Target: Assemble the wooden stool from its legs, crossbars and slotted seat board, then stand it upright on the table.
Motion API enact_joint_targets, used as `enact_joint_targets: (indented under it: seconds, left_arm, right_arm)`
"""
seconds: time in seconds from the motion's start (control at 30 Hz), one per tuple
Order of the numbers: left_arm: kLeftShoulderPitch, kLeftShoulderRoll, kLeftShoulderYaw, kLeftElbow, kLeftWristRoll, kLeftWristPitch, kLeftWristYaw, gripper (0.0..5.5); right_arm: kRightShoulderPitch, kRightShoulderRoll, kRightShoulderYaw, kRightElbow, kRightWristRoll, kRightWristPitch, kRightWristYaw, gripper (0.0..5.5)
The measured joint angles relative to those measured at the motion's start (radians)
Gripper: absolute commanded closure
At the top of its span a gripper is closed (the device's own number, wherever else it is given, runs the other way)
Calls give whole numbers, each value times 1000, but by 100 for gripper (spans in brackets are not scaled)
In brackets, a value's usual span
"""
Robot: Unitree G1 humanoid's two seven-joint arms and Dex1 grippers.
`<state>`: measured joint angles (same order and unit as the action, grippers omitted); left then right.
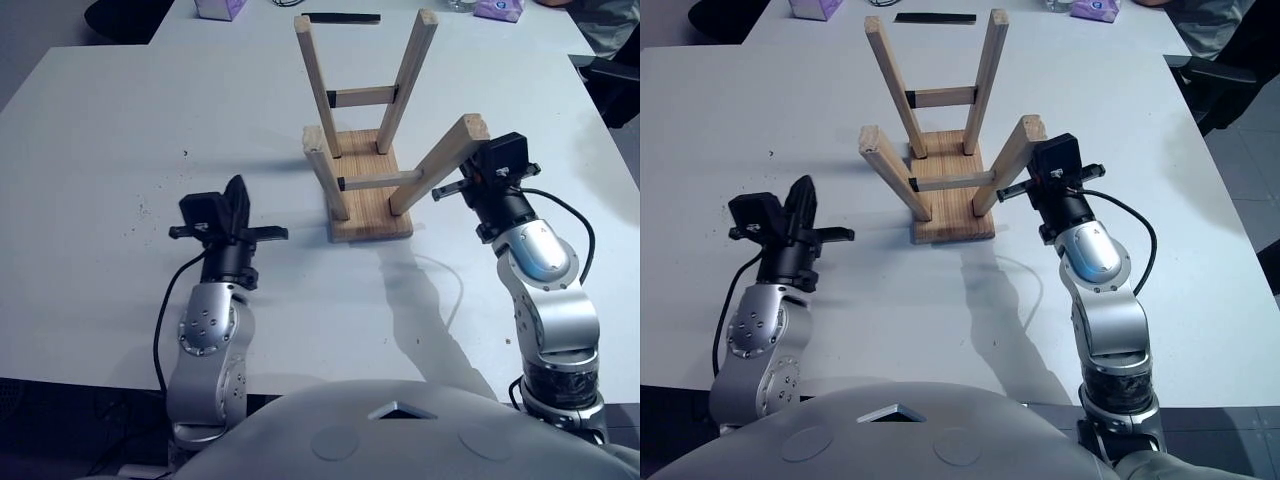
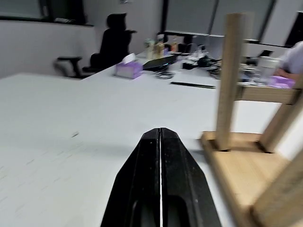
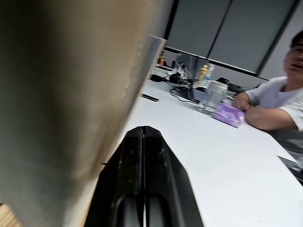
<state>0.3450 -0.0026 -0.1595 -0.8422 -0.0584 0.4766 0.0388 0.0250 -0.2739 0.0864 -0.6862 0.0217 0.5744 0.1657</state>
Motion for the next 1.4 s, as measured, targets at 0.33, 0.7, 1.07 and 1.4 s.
enact_joint_targets:
  seconds: [0.33, 0.7, 1.07, 1.4]
  left_arm:
    - [-93, 21, 32, 57, -1, -20, -30, 548]
    - [-69, -23, 141, -5, 63, 23, 88, 548]
    - [-236, 42, -47, 111, 33, 63, -52, 548]
    - [-184, 77, 164, 77, -160, 106, -128, 548]
  right_arm:
    - [25, 14, 15, 34, -47, 1, -47, 550]
    - [0, 41, -92, 24, -133, 35, -149, 550]
    - [3, 16, 197, -82, -200, 117, -61, 550]
    - [-77, 24, -117, 22, 61, 23, 75, 550]
